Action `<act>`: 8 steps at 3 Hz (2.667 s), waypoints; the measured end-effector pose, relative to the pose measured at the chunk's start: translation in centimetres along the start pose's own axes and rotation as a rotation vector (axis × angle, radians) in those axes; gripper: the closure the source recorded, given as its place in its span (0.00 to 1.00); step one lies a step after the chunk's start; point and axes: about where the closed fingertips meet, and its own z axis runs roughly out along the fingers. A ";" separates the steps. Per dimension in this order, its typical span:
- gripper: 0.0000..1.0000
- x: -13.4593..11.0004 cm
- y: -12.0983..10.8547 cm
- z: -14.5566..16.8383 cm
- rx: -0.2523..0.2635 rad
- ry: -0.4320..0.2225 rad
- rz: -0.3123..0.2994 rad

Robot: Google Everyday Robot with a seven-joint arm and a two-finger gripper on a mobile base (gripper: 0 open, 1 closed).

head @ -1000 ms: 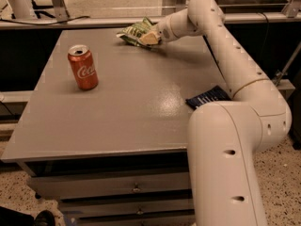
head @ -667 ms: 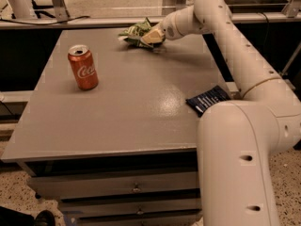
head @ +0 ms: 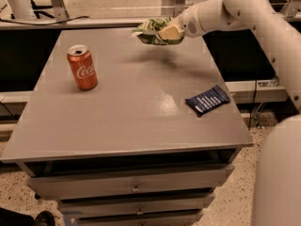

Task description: Move green jalapeno chip bag near rxbar blueberry

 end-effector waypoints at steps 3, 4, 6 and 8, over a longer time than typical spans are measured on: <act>1.00 7.1 10.6 -10.1 -0.006 0.131 0.080; 1.00 9.2 12.4 -11.1 -0.005 0.166 0.098; 0.61 10.9 13.5 -12.4 0.018 0.208 0.118; 0.15 11.0 13.6 -12.4 0.023 0.208 0.118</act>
Offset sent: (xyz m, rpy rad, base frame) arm -0.1863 -0.0680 -0.0336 -0.0943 0.1590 -0.0547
